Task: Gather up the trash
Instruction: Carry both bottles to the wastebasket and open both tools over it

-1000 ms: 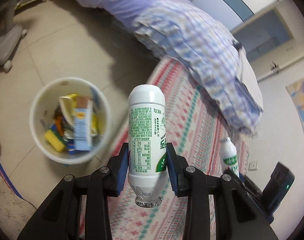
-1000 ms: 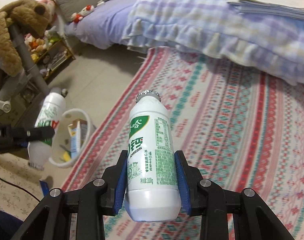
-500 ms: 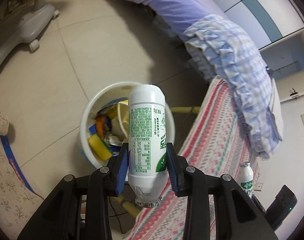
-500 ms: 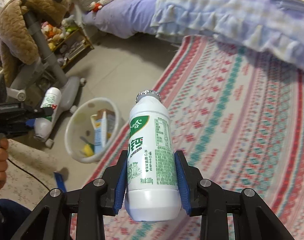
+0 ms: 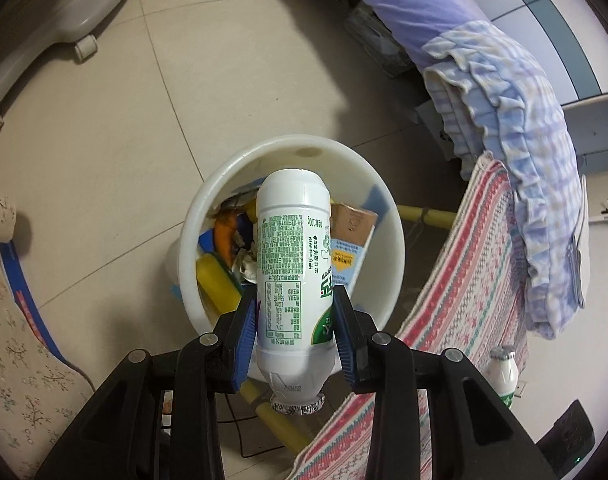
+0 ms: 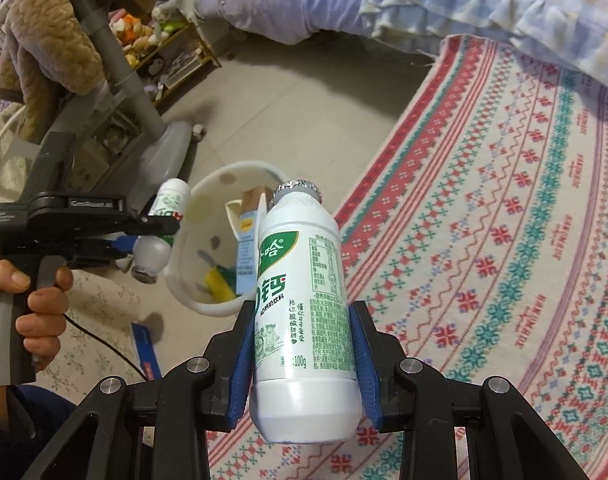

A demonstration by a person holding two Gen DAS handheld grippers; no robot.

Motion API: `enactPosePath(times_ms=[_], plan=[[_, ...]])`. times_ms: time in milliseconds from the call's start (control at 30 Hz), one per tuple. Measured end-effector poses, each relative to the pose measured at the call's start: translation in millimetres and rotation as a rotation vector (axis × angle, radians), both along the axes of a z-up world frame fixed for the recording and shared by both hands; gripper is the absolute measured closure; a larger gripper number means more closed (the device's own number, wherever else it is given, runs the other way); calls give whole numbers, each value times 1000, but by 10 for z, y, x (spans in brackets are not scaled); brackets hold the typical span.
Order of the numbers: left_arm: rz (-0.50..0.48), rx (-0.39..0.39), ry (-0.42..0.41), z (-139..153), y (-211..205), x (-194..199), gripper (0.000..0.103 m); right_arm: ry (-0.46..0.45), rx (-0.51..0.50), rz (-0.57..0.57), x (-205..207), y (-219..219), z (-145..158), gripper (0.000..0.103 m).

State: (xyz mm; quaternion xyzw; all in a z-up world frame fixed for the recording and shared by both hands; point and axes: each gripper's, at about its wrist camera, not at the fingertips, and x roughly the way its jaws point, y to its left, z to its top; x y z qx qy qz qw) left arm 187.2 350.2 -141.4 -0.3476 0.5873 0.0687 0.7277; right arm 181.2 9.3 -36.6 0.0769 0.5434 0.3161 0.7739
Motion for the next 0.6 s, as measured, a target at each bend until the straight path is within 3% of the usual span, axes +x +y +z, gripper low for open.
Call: enactPosePath(times_ms=[167, 267, 333, 500, 600], plan=[[33, -2, 12, -64, 44, 36, 65, 5, 0, 6, 21, 56, -45, 63], [98, -57, 23, -133, 162, 13, 60, 4, 2, 14, 25, 104, -54, 63], [126, -65, 1, -110, 207, -12, 56, 2, 0, 22, 23, 136, -66, 63], [133, -59, -41, 31, 295, -78, 56, 4, -8, 28, 39, 191, -100, 63], [176, -96, -36, 73, 384, -170, 56, -2, -13, 39, 39, 229, -106, 63]])
